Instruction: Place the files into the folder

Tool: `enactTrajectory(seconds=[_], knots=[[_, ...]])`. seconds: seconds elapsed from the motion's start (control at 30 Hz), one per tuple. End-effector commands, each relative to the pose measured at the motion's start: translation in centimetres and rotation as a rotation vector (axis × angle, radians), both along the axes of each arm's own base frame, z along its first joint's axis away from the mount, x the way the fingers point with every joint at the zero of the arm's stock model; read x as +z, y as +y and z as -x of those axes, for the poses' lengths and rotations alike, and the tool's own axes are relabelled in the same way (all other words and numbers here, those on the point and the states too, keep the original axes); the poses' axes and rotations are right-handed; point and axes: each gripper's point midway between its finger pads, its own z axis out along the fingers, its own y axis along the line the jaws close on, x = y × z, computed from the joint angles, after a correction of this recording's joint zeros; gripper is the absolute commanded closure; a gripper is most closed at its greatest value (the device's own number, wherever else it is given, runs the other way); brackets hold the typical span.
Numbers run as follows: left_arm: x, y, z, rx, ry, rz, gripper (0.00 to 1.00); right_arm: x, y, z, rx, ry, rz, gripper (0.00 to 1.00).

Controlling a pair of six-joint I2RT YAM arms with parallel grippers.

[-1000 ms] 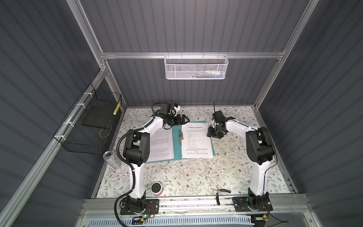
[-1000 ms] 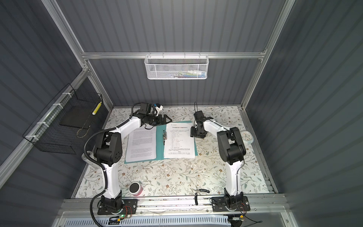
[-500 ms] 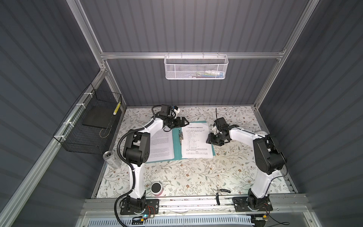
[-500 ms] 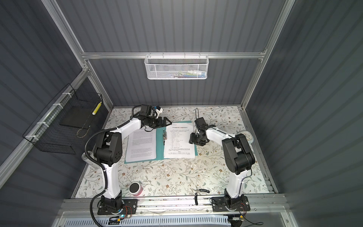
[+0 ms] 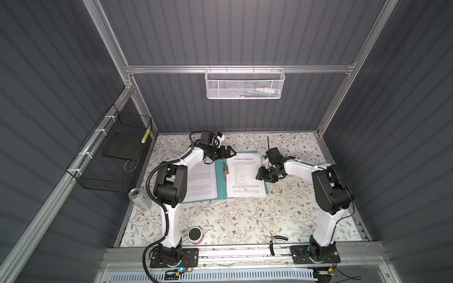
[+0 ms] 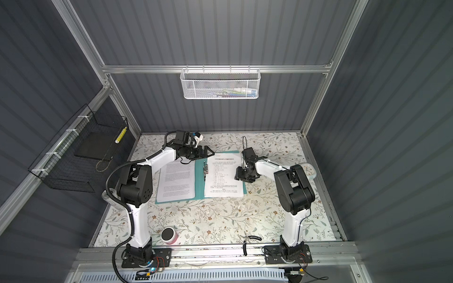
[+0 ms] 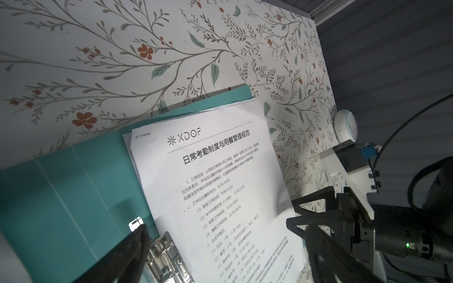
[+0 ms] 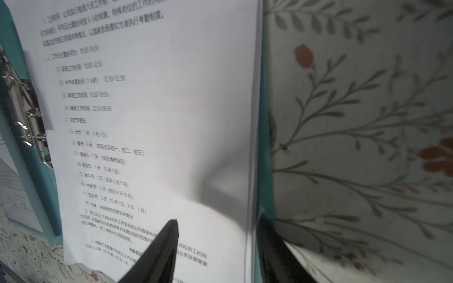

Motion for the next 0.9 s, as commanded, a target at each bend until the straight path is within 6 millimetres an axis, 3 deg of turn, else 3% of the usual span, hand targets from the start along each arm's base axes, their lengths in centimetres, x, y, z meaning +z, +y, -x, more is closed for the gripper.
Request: enactTrajectory(seconds=[0.0, 0.87], knots=[[1.4, -0.5, 0.5, -0.028, -0.033, 0.017, 0.01, -0.1, 0.4, -0.2, 0.008, 0.009, -0.004, 0.45], [0.5, -0.6, 0.5, -0.035, -0.018, 0.008, 0.02, 0.5, 1.6, -2.6, 0.042, 0.001, -0.005, 0.46]])
